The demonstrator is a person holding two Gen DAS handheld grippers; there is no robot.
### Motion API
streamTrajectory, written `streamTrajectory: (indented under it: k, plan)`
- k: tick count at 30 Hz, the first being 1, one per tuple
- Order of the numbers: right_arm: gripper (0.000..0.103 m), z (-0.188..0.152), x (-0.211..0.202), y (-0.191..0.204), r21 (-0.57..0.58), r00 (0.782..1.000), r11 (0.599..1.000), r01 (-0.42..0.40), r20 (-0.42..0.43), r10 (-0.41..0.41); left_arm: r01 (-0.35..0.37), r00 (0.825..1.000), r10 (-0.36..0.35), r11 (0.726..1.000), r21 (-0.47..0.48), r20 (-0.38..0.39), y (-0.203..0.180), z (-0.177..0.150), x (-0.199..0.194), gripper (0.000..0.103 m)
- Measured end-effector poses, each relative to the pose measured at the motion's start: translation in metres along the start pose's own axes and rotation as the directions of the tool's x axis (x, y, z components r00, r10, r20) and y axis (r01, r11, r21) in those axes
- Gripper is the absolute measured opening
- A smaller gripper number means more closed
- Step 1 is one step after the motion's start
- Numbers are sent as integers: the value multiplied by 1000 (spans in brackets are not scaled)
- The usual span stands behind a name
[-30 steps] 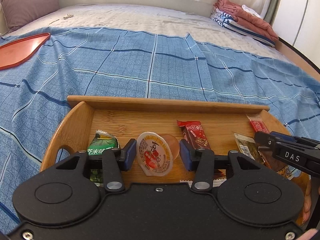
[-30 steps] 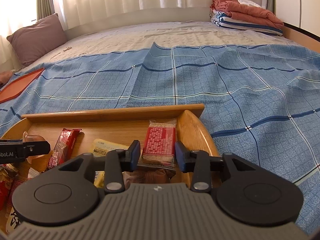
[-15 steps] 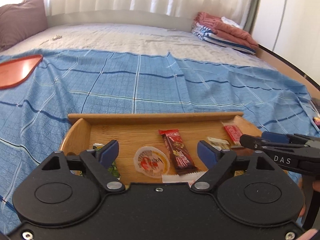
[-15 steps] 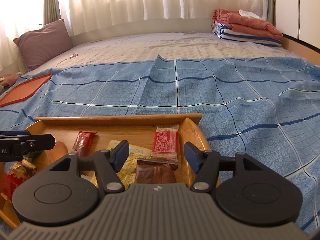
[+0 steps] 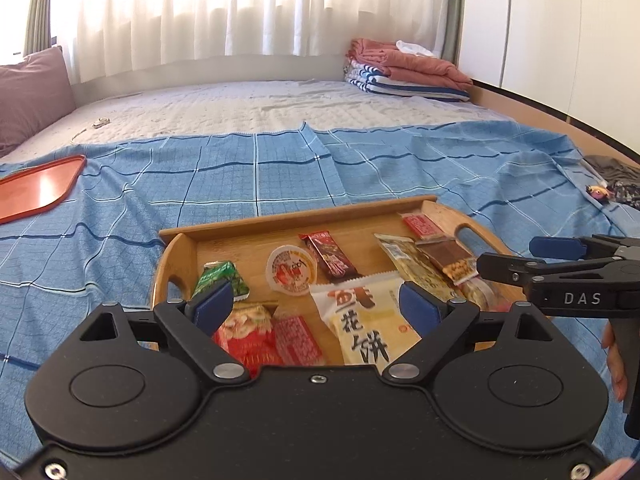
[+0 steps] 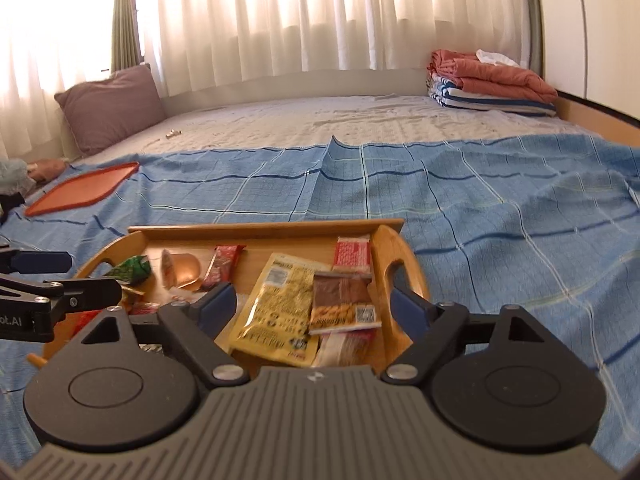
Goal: Organize snacks
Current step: 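Move both tools back toward the pastry and yellow packet on the cover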
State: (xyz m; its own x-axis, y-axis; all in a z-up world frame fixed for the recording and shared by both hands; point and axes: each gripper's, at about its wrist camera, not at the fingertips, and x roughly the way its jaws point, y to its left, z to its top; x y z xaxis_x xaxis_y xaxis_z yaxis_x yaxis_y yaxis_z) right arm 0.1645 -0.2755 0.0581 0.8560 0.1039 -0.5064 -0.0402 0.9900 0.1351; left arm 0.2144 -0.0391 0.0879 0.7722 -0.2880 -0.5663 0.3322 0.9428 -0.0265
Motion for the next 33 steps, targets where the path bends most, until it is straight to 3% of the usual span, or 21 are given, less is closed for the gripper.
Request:
streamTrajectory:
  k: [14,25,33]
  plan:
    - [99,-67,-66,13,57,1000,998,4,13,-5,29,1000,-29,1000,-6,-1,-10,-51,-54,94]
    - [103,-112,-100,38,-47,1000,998,30,8,-30,50,997,-50,999,-3,-57,-22,-83,-57,100]
    - [103,-137,-106,60,-128,999,992,-4,-36,-1,89,989,-89,996,-3,-122,-36,-91,-42,103]
